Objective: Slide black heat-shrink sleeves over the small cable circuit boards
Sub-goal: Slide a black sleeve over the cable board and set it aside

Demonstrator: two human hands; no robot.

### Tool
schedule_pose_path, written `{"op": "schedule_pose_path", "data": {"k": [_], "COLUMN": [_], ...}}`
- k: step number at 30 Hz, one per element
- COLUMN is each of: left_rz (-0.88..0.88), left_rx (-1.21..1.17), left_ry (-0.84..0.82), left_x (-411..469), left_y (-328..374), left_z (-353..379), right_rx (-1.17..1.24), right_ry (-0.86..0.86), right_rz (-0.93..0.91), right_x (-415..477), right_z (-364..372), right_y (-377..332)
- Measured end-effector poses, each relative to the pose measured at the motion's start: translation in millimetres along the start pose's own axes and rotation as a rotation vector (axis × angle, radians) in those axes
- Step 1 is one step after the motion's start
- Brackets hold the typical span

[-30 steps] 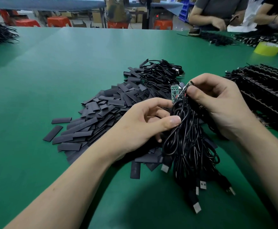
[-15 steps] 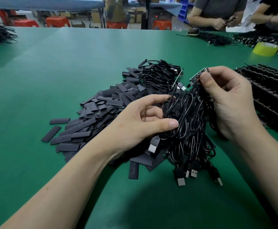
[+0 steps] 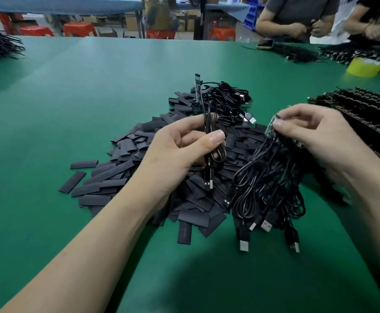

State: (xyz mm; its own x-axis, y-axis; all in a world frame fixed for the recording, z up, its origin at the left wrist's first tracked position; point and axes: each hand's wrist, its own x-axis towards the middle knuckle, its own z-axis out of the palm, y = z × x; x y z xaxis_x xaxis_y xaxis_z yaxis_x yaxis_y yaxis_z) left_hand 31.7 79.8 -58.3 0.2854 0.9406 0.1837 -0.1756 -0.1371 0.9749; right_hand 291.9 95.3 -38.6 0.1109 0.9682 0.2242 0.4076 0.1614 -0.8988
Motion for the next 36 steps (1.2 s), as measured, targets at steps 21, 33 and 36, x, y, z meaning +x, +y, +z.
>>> {"op": "schedule_pose_path", "data": {"k": [21,33,36], "left_rz": [0.166,0.048,0.112], "left_rx": [0.593,0.947,0.910], "left_ry": [-0.091,-0.386,-0.283], "left_x": [-2,-1,0], "left_y": [4,13,8], "left_z": [-12,-40,-38], "right_rx": [0.442,-0.178,-0.308], "right_ry": [-0.121,0.093,0.009], "right_rz": [-0.136,-0.501,-0.485], "right_x": [-30,-32,-34], "right_z": [60,47,55], "right_y": [-27,-29,-25]}}
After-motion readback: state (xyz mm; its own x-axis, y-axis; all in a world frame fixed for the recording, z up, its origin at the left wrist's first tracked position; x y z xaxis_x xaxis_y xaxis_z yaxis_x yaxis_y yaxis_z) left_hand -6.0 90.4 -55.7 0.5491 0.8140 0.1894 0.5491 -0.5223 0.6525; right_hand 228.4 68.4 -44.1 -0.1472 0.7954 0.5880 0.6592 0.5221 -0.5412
